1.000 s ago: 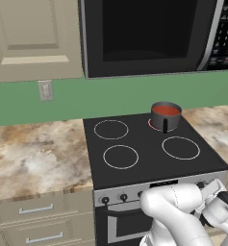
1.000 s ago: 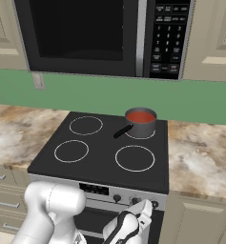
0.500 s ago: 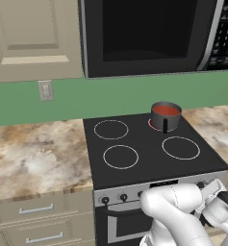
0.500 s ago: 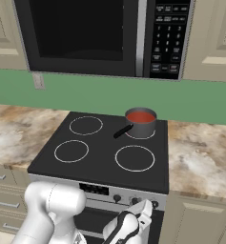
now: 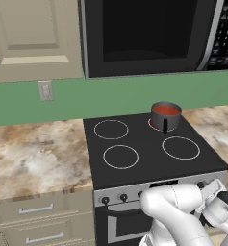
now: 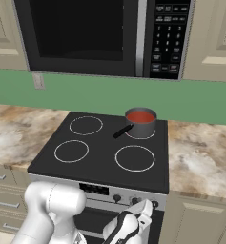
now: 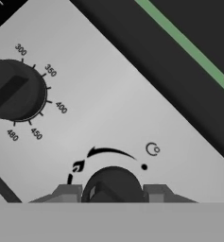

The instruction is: Wait until the marinara sauce is simmered to a deep red color and then turn off the stove.

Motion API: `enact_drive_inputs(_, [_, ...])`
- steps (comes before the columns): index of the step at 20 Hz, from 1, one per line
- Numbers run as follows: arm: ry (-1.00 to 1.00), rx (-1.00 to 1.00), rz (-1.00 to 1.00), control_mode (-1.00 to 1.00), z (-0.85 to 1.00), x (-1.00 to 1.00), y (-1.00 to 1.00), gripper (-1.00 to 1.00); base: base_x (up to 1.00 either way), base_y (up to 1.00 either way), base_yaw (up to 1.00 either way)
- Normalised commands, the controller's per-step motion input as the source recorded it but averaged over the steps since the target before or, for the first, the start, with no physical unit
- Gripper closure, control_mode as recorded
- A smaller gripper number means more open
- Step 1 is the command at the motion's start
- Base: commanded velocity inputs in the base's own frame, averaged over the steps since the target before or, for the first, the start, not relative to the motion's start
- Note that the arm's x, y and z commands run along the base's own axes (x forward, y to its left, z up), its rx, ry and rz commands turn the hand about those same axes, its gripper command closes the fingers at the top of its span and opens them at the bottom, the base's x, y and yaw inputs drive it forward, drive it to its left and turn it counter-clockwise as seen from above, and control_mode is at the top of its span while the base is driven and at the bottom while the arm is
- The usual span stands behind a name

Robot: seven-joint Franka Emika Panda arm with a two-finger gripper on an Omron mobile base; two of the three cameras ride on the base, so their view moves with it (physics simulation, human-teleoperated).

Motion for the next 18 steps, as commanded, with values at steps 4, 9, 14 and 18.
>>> enact_drive_inputs(4, [0.0,0.0,0.0,-1.0,0.0,0.0,0.0,1.0,0.0,0.0,0.0])
enact_drive_inputs(9, [0.0,0.0,0.0,-1.0,0.0,0.0,0.0,1.0,0.0,0.0,0.0])
enact_drive_inputs(14, [0.0,0.0,0.0,-1.0,0.0,0.0,0.0,1.0,0.0,0.0,0.0])
enact_drive_inputs(18, [0.0,0.0,0.0,-1.0,0.0,0.0,0.0,1.0,0.0,0.0,0.0])
